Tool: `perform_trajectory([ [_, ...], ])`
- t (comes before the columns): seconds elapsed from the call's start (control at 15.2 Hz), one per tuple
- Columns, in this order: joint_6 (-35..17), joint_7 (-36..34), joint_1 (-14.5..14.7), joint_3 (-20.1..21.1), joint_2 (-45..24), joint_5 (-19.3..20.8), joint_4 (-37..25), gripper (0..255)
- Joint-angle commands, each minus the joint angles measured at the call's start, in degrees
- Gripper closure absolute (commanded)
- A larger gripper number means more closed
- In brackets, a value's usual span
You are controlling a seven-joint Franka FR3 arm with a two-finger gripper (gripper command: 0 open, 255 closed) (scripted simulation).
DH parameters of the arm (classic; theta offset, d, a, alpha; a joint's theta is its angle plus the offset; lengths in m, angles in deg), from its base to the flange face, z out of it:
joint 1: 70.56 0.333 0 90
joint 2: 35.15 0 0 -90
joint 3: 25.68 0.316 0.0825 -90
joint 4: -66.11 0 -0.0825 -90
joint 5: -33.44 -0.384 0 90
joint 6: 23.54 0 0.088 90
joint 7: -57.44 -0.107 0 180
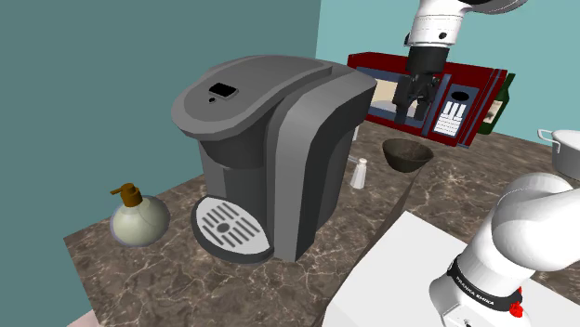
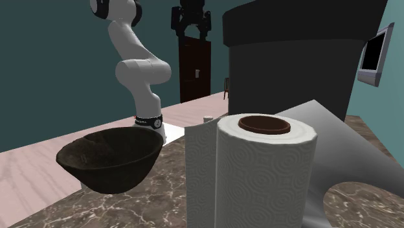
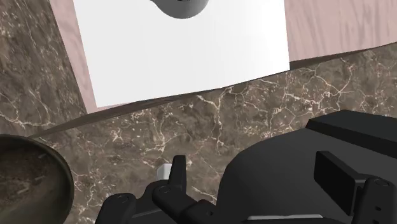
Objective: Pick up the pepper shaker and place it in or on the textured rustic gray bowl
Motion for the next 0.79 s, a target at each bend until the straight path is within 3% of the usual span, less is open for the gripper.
perform_trajectory([
  [0.0, 0.0, 0.0, 0.0, 0.0, 0.0, 0.0, 0.0, 0],
  [0.73, -27.66, -0.14, -3.3, -2.17, -7.4, 3.37, 13.91, 0],
])
